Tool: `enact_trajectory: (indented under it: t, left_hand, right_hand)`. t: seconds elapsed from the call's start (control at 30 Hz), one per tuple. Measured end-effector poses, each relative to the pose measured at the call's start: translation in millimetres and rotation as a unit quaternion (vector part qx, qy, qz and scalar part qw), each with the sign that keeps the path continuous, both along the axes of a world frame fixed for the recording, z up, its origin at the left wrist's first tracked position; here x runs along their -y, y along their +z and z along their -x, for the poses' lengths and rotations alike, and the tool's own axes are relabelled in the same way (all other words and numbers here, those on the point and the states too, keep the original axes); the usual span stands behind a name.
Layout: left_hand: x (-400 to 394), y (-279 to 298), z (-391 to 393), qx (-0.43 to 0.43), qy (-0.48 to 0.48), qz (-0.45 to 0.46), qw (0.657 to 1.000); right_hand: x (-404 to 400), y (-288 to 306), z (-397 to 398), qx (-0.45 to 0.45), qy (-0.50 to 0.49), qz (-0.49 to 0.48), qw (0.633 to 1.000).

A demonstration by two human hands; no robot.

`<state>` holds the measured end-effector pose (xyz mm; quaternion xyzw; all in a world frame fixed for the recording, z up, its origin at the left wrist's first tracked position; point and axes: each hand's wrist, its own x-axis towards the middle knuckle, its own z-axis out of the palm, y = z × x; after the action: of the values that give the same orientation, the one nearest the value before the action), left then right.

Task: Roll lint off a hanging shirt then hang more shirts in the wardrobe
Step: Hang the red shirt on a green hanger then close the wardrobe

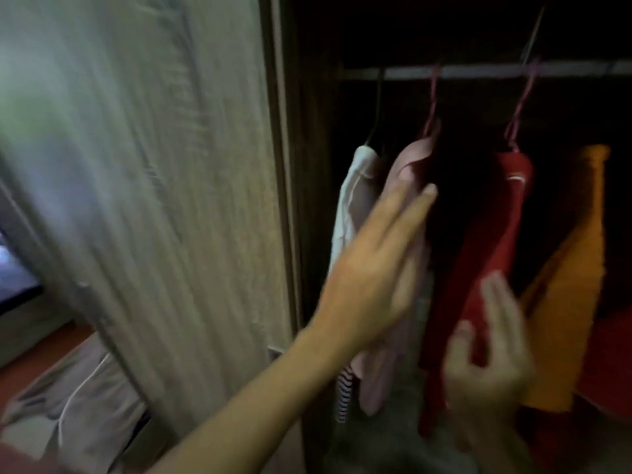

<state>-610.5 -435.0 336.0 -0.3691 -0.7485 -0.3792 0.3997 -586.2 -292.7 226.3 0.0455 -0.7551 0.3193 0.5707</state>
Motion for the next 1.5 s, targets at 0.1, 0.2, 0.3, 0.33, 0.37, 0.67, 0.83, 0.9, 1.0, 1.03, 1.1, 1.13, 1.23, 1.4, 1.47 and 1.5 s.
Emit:
enact_trajectory:
  t: [0.1, 0.2, 0.3, 0.33, 0.37, 0.67, 0.83, 0.9, 1.0, 1.03, 1.1, 1.13, 1.23, 1.4, 1.47, 1.5]
  left_hand:
    - [79, -4, 17, -0.037, 0.078, -0.025, 0.996]
    - [152, -9, 51, -0.071, 0.161, 0.004, 0.984]
    - [208, -10, 87, -0.097, 0.231, 0.087, 0.964]
    - [224, -7, 97, -0.1, 0.249, 0.116, 0.956]
    - [237, -4, 105, -0.101, 0.262, 0.14, 0.95]
    - [260, 6, 137, -0.137, 0.275, 0.209, 0.928]
    - [250, 6, 134, -0.142, 0.273, 0.2, 0.93]
    - [242, 5, 133, -0.148, 0.273, 0.196, 0.93]
    - [230, 4, 130, -0.153, 0.266, 0.191, 0.932]
    - [225, 4, 128, -0.155, 0.264, 0.189, 0.933]
    - [214, 4, 124, -0.161, 0.263, 0.185, 0.933]
    - [207, 4, 122, -0.164, 0.263, 0.182, 0.933]
    - [186, 4, 116, -0.166, 0.252, 0.173, 0.938]
    - [146, 2, 103, -0.172, 0.236, 0.162, 0.943]
    - [128, 2, 97, -0.173, 0.233, 0.163, 0.943]
    - [119, 2, 93, -0.172, 0.23, 0.164, 0.944]
  right_hand:
    - [78, -39, 15, 0.03, 0.061, -0.03, 0.997]
    - [157, -63, 28, 0.068, 0.097, -0.096, 0.988]
    - [212, -75, 44, 0.076, 0.127, -0.164, 0.975]
    - [224, -78, 51, 0.073, 0.12, -0.193, 0.971]
    - [234, -80, 59, 0.072, 0.098, -0.223, 0.967]
    - [243, -92, 98, 0.105, -0.127, -0.321, 0.933]
    - [235, -98, 98, 0.099, -0.14, -0.32, 0.932]
    - [228, -99, 98, 0.091, -0.15, -0.321, 0.931]
    - [216, -101, 97, 0.075, -0.171, -0.325, 0.927]
    - [211, -101, 96, 0.07, -0.178, -0.326, 0.926]
    - [201, -102, 92, 0.062, -0.192, -0.328, 0.923]
    - [195, -102, 91, 0.058, -0.201, -0.329, 0.921]
    - [177, -105, 86, 0.052, -0.225, -0.327, 0.916]
    - [147, -111, 75, 0.081, -0.258, -0.297, 0.916]
    - [133, -114, 69, 0.093, -0.269, -0.279, 0.917]
    - [126, -114, 66, 0.1, -0.274, -0.271, 0.917]
